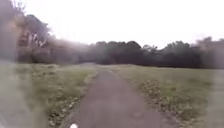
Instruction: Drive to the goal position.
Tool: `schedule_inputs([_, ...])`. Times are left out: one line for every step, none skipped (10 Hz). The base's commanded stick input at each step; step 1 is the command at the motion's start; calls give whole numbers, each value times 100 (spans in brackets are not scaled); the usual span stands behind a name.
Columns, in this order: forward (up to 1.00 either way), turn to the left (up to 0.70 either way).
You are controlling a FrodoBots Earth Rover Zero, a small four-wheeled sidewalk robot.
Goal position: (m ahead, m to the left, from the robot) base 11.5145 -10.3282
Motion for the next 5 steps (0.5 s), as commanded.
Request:
schedule_inputs([100, 0])
schedule_inputs([100, 0])
schedule_inputs([100, 0])
schedule_inputs([100, 0])
schedule_inputs([100, 0])
